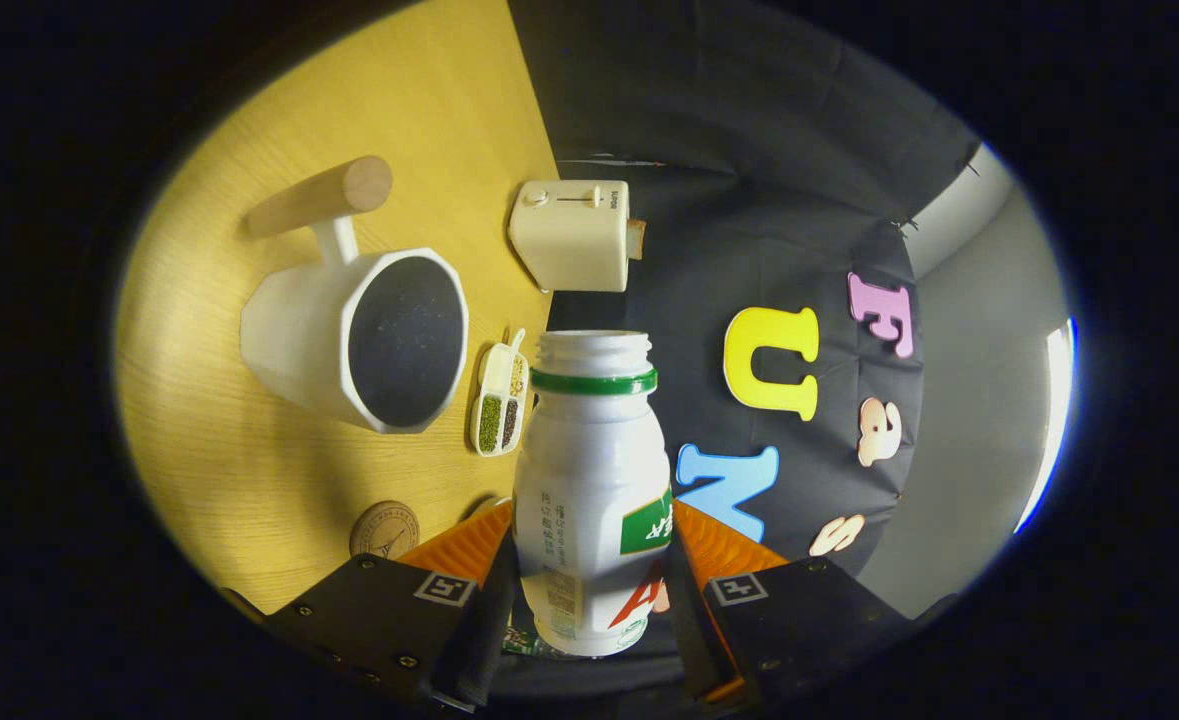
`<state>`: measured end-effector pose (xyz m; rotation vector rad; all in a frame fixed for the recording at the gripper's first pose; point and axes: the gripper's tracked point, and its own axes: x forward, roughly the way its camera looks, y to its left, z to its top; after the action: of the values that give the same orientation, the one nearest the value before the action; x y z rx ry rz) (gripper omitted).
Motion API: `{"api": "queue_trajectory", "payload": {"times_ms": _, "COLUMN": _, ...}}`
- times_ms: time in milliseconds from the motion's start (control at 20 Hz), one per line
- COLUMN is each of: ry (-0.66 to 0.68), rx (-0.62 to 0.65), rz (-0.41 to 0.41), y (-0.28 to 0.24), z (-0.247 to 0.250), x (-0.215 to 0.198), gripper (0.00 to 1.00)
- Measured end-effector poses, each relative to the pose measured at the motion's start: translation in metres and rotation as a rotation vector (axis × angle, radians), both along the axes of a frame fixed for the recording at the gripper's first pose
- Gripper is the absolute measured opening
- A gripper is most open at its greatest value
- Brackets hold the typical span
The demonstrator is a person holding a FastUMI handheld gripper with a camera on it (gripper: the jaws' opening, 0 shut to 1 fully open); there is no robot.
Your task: Take the bottle from table, then pour the juice into the cup, finally place the bottle on the coaster
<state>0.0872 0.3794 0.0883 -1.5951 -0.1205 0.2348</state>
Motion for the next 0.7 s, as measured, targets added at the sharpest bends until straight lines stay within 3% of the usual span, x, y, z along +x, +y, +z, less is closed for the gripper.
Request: {"api": "queue_trajectory", "payload": {"times_ms": 700, "ry": 0.148, "rx": 0.493, "rz": -0.047, "y": -0.033, "z": -0.007, "x": 0.013, "gripper": 0.70}}
